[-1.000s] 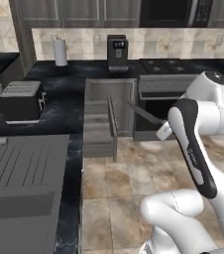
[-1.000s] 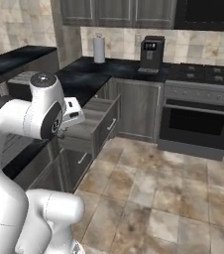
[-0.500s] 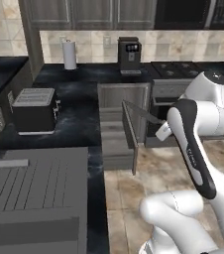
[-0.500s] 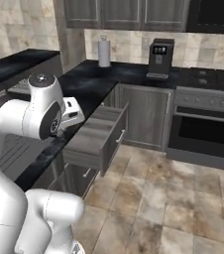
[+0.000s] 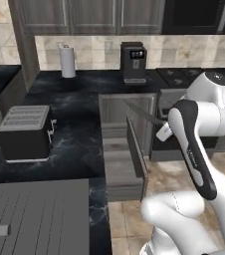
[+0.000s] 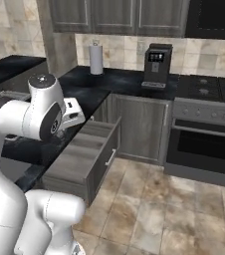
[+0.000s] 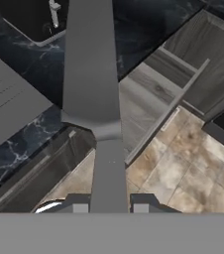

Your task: Pick up the metallic utensils from the counter and place them in the open drawer. Make sure not to pick up any wooden utensils.

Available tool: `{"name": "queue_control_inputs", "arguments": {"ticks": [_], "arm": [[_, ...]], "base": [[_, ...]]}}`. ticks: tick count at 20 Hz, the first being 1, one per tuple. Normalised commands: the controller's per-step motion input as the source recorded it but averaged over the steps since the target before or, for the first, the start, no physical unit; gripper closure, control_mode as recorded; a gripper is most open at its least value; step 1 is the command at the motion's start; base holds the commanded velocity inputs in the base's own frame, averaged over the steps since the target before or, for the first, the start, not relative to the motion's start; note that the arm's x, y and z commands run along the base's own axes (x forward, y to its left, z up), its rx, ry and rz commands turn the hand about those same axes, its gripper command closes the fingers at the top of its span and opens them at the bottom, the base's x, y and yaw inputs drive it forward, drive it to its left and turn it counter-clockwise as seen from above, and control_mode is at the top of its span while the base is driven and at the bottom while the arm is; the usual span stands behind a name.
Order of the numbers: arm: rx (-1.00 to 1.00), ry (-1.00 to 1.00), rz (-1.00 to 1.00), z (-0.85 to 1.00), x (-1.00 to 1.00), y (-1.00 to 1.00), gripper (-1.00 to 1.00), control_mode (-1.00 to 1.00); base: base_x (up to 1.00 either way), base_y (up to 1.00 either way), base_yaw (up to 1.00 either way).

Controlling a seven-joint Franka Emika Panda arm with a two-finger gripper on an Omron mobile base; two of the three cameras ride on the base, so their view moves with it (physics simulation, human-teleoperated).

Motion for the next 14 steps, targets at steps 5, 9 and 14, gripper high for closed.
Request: {"name": "queue_control_inputs", "arguments": {"ticks": [5,9,14], "arm": [[0.00,0.00,0.00,0.00,0.00,0.00,1.00,1.00],[0.00,0.00,0.00,0.00,0.00,0.00,1.00,1.00],[0.00,0.00,0.00,0.00,0.00,0.00,1.00,1.00]], "base": [[0.59,0.31,-0.01],[0.02,0.16,-0.04],[0.00,0.01,-0.10]]}}
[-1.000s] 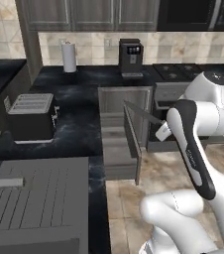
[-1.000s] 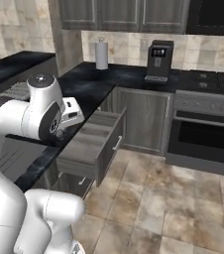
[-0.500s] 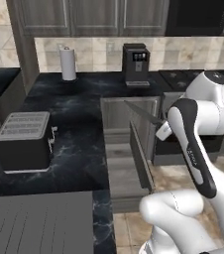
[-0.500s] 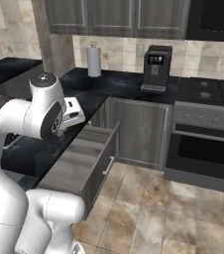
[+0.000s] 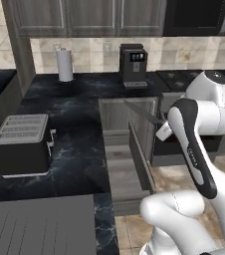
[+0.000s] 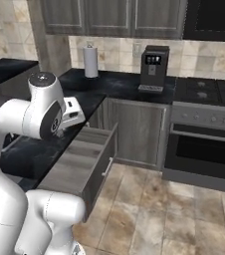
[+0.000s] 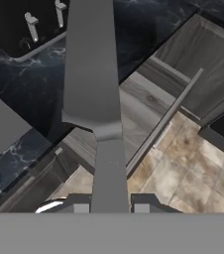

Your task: Pick up the metallic utensils from the counter and place them in the open drawer. Make sure not to pick up any wooden utensils.

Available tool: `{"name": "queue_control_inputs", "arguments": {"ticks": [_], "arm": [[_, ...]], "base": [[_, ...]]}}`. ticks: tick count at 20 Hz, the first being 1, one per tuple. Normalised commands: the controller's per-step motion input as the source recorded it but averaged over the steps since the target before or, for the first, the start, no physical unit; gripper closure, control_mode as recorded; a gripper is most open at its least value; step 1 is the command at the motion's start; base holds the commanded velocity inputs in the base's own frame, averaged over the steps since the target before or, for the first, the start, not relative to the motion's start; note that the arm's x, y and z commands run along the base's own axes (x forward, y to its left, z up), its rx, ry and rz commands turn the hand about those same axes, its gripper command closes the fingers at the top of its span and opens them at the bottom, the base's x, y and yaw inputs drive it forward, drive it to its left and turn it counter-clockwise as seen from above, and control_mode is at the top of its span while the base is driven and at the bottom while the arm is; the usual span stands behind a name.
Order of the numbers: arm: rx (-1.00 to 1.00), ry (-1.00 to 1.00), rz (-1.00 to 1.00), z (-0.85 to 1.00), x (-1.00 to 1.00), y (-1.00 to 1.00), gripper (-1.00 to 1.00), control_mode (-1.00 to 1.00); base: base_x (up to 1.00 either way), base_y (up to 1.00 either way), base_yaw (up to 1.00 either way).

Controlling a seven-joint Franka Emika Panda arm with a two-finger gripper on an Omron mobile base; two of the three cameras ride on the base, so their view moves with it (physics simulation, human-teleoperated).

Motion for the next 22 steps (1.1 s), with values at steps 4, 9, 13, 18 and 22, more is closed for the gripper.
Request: {"name": "queue_control_inputs", "arguments": {"ticks": [4,9,13,18,22], "arm": [[0.00,0.00,0.00,0.00,0.00,0.00,1.00,1.00],[0.00,0.00,0.00,0.00,0.00,0.00,1.00,1.00],[0.00,0.10,-0.03,-0.28,0.18,0.00,1.00,-1.00],[0.00,0.19,-0.06,-0.61,0.45,0.03,1.00,-1.00],[0.00,0.24,-0.09,-0.66,0.62,0.23,1.00,-1.00]], "base": [[0.00,0.00,-0.09],[0.00,0.00,-0.03],[0.00,0.00,0.00],[0.00,0.00,0.00],[0.00,0.00,0.00]]}}
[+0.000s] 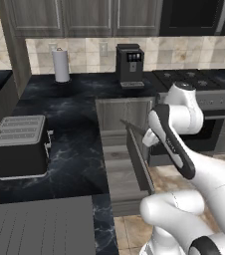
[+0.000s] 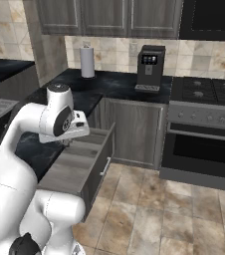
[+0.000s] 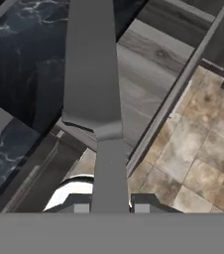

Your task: Pick up the metallic utensils from the counter and place them in the open drawer. Make sure not to pick up any wooden utensils.

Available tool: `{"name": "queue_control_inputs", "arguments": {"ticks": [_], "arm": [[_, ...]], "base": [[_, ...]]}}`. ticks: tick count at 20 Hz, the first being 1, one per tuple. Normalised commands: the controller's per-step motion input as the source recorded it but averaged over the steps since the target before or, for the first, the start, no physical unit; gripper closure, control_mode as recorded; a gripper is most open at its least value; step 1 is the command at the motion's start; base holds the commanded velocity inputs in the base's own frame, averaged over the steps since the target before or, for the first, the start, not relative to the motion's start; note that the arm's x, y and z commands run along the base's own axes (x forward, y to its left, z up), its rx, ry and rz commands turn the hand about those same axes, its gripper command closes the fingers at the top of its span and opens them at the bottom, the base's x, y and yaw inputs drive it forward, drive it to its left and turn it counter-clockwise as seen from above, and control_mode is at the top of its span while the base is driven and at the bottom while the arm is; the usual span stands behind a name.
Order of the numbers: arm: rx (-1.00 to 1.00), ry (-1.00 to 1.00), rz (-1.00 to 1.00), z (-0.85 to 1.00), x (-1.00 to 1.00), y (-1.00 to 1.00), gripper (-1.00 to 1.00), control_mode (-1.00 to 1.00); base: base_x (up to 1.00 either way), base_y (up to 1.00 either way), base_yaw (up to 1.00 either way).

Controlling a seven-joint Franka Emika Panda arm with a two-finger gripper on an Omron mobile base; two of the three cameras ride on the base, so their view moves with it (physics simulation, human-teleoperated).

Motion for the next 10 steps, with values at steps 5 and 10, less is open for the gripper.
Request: {"name": "queue_control_inputs", "arguments": {"ticks": [5,10], "arm": [[0.00,0.19,-0.15,-0.71,0.65,0.29,1.00,-1.00],[0.00,0.11,-0.24,-0.67,0.50,0.21,1.00,-1.00]], "base": [[0.00,0.00,0.00],[0.00,0.00,0.00]]}}
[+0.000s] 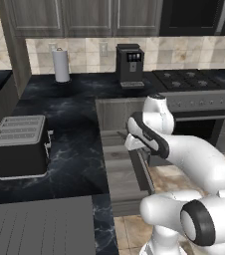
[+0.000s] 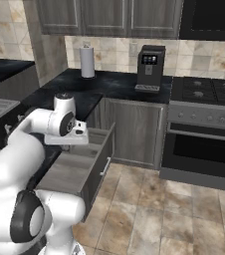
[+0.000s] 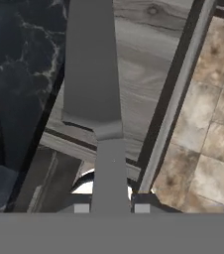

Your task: Pick up the metallic utensils from the counter and place them in the open drawer. Make sure not to pick up any wooden utensils.

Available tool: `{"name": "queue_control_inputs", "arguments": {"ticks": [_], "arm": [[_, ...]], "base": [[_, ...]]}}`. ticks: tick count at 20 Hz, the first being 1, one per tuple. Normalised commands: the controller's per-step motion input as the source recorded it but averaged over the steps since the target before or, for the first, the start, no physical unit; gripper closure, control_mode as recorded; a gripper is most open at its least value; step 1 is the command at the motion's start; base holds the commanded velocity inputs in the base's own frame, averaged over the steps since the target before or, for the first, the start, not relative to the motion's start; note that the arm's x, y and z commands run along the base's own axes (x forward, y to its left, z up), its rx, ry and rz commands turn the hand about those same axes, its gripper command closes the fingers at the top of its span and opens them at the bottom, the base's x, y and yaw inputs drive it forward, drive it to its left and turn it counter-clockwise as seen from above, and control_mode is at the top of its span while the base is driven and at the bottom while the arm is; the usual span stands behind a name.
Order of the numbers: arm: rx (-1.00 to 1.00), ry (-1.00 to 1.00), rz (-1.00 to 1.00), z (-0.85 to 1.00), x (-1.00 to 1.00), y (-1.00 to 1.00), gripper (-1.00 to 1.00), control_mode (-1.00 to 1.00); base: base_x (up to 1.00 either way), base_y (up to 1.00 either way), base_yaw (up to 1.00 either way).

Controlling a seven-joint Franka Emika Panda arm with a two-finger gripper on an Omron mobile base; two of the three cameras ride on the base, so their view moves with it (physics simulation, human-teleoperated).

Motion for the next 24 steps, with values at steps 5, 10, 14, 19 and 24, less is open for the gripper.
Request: {"name": "queue_control_inputs", "arguments": {"ticks": [5,10,14,19,24], "arm": [[0.00,0.01,-0.33,-0.71,0.23,0.00,1.00,-1.00],[0.02,0.00,-0.20,-0.40,0.02,-0.22,1.00,-1.00],[0.00,0.02,-0.03,-0.40,0.19,0.00,1.00,-1.00],[0.00,0.03,0.00,-0.41,0.35,0.00,1.00,-1.00],[0.00,0.04,0.00,-0.35,0.32,0.00,1.00,-1.00]], "base": [[0.00,0.00,0.00],[0.00,0.00,0.00],[0.00,0.00,0.00],[0.00,0.00,0.00],[0.00,0.00,0.00]]}}
